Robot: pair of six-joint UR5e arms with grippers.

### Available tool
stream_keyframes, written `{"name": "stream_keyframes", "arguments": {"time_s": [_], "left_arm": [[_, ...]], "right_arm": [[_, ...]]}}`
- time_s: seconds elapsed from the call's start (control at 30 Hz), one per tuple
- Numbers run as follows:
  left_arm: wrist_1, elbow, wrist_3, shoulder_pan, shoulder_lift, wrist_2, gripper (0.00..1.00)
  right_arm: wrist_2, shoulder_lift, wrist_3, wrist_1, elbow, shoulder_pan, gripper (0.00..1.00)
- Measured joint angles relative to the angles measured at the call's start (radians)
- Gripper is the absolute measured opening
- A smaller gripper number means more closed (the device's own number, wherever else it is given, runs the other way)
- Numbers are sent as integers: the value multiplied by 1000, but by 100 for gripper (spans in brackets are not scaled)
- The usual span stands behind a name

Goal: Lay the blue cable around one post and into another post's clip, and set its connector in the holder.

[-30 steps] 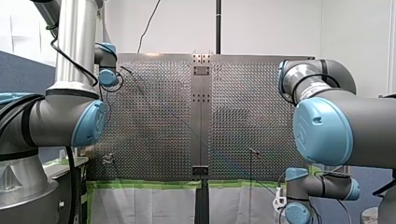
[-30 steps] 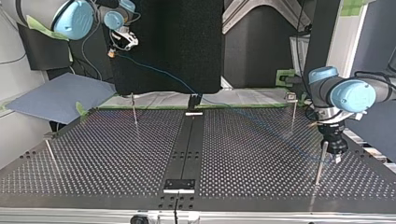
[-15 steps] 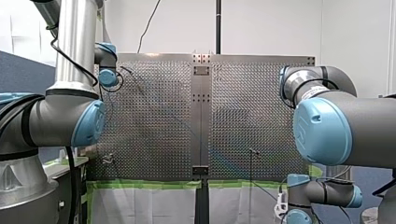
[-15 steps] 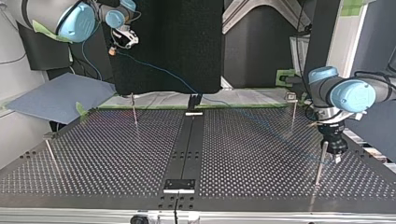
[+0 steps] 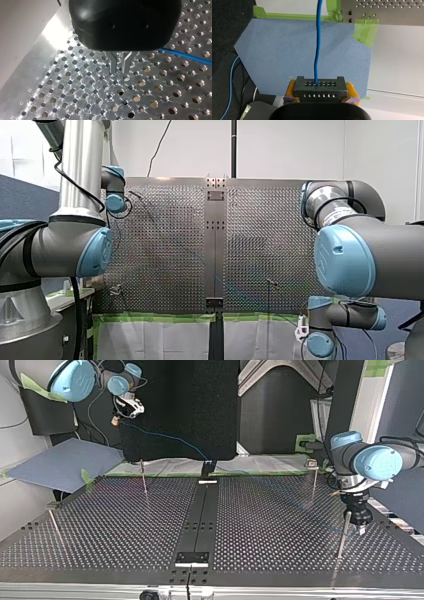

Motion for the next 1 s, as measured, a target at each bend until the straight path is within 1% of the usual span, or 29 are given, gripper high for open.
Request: {"name": "stream_keyframes", "arguments": {"time_s": [0.1,0.13,0.2,0.23,0.3,0.4,0.67,0.8,0.93,1.0], "left_arm": [[0,1,0,0,0,0,15],[0,1,0,0,0,0,11],[-2,1,0,1,0,0,11],[-2,1,0,1,0,0,7],[-3,1,0,2,0,0,7],[-3,1,0,2,0,1,7],[-3,2,0,3,0,1,7],[-3,2,0,3,0,1,7],[-3,2,0,2,0,1,7],[-3,2,0,1,0,1,7]], "right_arm": [[0,-29,1,28,0,1,0],[0,-40,1,39,0,2,0],[0,-56,2,55,1,3,0],[-1,-65,2,65,1,3,0],[-1,-79,1,79,1,4,0],[-2,-102,-3,101,1,4,0],[-8,-170,-25,169,1,1,0],[-22,-202,-32,202,1,-1,0],[-52,-239,-41,238,0,-5,0],[-67,-256,-46,247,0,-6,0]]}}
